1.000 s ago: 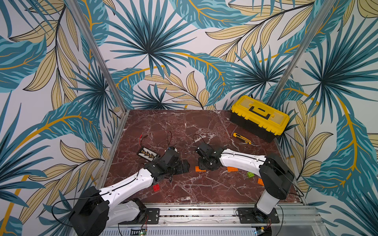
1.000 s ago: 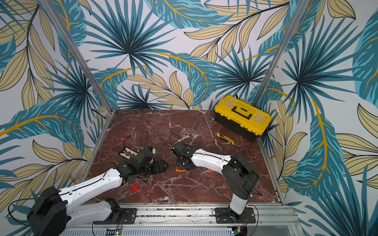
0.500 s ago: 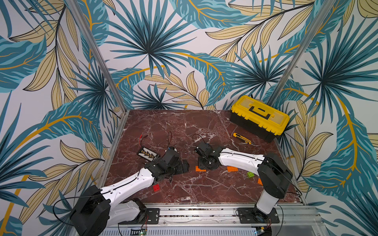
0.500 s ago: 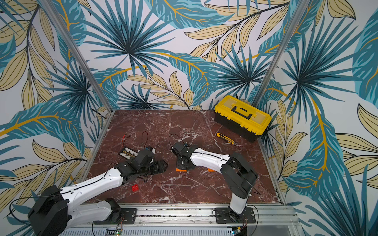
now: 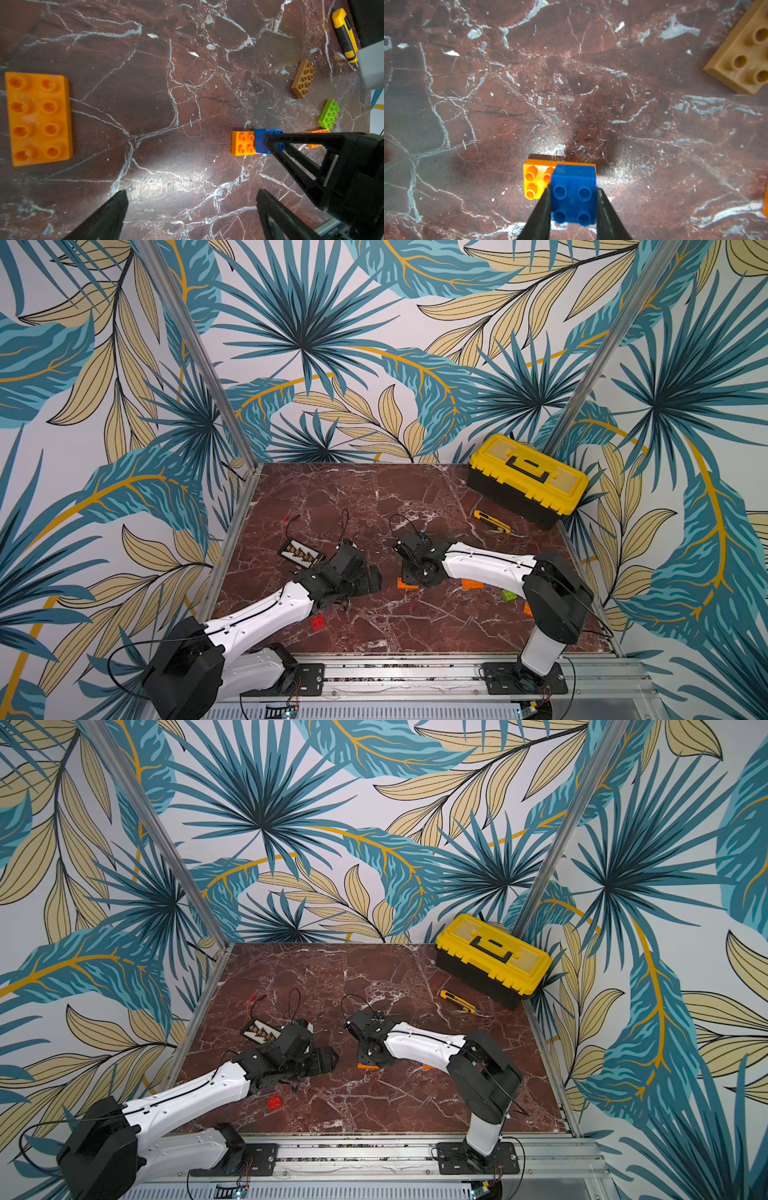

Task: Assemble the number 5 with lego
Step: Assemble the lego brick with the lego brick.

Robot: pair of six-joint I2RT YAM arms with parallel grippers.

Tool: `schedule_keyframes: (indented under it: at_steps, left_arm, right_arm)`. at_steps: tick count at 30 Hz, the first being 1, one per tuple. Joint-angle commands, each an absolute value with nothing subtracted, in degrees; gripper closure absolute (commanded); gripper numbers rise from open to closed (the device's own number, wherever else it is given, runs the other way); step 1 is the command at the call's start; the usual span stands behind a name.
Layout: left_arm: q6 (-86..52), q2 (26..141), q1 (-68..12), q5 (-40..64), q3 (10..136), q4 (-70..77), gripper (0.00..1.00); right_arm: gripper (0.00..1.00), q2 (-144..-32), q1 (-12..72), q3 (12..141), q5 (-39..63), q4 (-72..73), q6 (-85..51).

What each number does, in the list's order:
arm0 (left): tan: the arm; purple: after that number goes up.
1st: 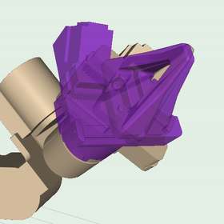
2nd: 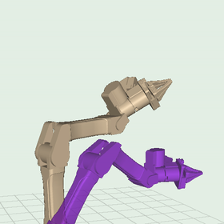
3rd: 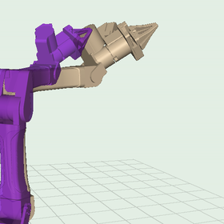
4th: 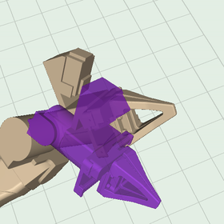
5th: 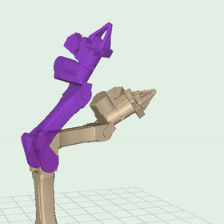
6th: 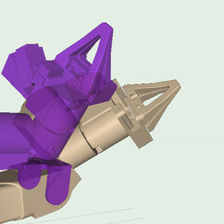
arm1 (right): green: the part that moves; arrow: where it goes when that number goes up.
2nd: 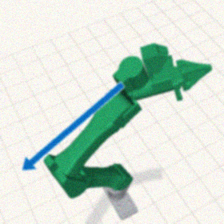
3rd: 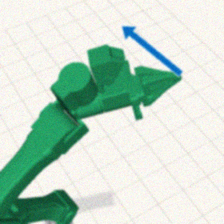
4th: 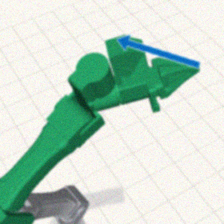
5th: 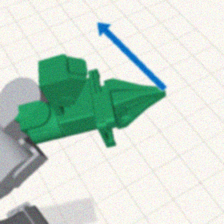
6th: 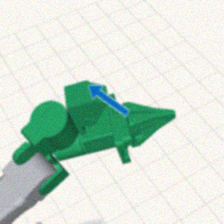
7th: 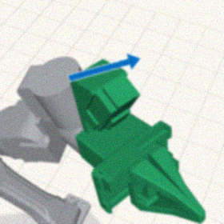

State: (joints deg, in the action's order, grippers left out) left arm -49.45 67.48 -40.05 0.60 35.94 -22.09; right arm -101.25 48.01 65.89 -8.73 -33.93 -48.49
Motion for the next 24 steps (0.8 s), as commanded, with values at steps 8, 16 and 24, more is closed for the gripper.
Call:
schedule_keyframes:
  at_steps: [8, 16, 24]
  left_arm:
    - [-49.6, 66.6, -40.1, -0.6, 38.3, -23.2, 0.0]
    - [-49.9, 66.1, -40.2, -1.3, 38.2, -23.9, 0.0]
    - [-50.0, 66.5, -40.1, -1.4, 38.4, -23.9, 0.0]
  right_arm:
    - [0.73, -103.2, 48.9, 63.1, -9.2, -37.4, -51.9]
    - [0.74, -105.7, 48.9, 60.4, -9.1, -35.0, -53.9]
    - [0.75, -106.7, 49.6, 60.9, -10.5, -37.3, -53.2]
